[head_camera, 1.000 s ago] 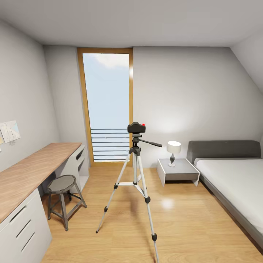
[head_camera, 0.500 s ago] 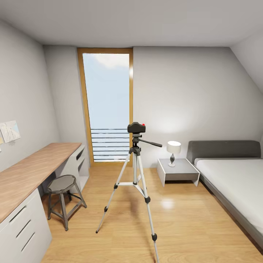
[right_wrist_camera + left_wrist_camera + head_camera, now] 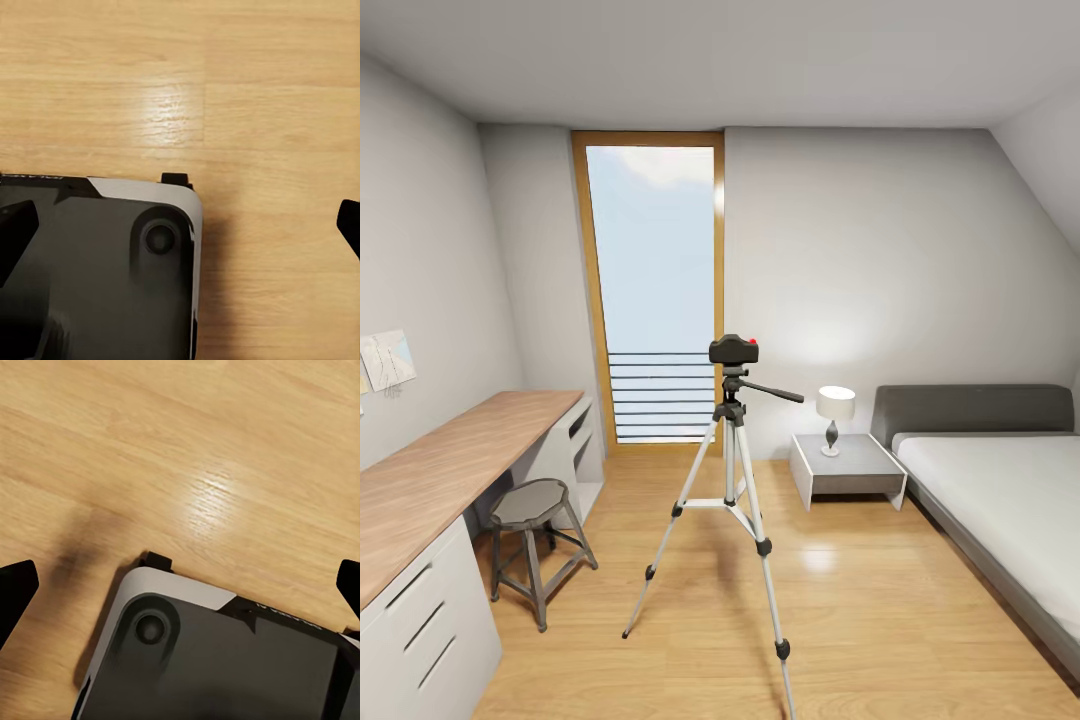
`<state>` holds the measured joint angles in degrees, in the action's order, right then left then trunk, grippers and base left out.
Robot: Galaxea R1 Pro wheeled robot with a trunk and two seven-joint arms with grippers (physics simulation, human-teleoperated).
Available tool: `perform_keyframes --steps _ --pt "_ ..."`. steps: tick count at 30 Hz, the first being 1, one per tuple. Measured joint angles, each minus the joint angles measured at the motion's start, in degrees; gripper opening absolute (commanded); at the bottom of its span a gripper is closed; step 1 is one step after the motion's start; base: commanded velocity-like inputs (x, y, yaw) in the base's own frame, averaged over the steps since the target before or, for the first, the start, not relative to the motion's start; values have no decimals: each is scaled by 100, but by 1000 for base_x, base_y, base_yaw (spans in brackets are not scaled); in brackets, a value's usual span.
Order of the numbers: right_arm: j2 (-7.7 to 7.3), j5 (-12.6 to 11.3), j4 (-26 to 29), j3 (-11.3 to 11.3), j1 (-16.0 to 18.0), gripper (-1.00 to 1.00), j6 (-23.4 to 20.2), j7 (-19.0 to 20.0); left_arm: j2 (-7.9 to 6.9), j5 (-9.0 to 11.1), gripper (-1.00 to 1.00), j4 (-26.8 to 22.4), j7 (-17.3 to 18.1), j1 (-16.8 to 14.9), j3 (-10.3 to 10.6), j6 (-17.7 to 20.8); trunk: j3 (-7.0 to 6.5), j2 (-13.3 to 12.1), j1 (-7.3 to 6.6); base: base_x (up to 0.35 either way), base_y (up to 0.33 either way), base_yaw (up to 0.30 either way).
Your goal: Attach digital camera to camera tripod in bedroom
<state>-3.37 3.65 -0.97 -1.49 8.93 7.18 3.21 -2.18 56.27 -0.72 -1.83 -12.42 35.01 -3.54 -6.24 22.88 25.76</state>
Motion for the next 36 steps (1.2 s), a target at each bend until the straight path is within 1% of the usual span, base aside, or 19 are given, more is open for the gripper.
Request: perform_keyframes --steps 36 --pt "14 1 1 19 0 100 2 0 5 -5 100 -6 0 1 10 0 0 0 0 0 0 0"
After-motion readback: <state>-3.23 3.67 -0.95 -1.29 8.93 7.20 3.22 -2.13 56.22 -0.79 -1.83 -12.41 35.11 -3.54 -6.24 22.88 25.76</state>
